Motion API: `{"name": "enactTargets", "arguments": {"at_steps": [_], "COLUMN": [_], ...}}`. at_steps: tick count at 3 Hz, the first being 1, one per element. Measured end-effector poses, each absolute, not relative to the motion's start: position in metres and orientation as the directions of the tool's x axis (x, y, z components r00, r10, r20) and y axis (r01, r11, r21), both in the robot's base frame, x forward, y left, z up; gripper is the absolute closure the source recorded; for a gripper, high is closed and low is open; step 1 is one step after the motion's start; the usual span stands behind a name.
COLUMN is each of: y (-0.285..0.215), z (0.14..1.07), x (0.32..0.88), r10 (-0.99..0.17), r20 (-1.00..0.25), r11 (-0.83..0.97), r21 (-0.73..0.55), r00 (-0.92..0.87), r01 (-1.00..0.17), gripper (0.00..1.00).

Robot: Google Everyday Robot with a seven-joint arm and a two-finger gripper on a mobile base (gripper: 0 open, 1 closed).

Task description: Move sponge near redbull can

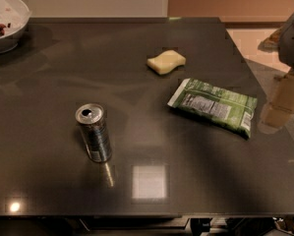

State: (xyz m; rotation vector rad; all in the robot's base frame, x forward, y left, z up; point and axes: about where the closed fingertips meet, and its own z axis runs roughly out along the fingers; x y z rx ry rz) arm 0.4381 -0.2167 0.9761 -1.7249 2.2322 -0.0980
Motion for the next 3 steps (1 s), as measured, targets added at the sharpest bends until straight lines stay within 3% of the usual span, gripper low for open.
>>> {"name": "enactTargets", "arguments": {"at_steps": [2, 3], "y": [-0.216, -0.212], "z": [0.976, 0.968], "x": [0.448, 0.483], "r10": [-0.948, -0.929], "r20": [-0.222, -0.288], "r11": [0.278, 0.296], "r21": [-0.235, -0.207], "r00": [-0.227, -0.231], "r01": [-0.931, -0.932], "gripper": [0.00, 0.00]}}
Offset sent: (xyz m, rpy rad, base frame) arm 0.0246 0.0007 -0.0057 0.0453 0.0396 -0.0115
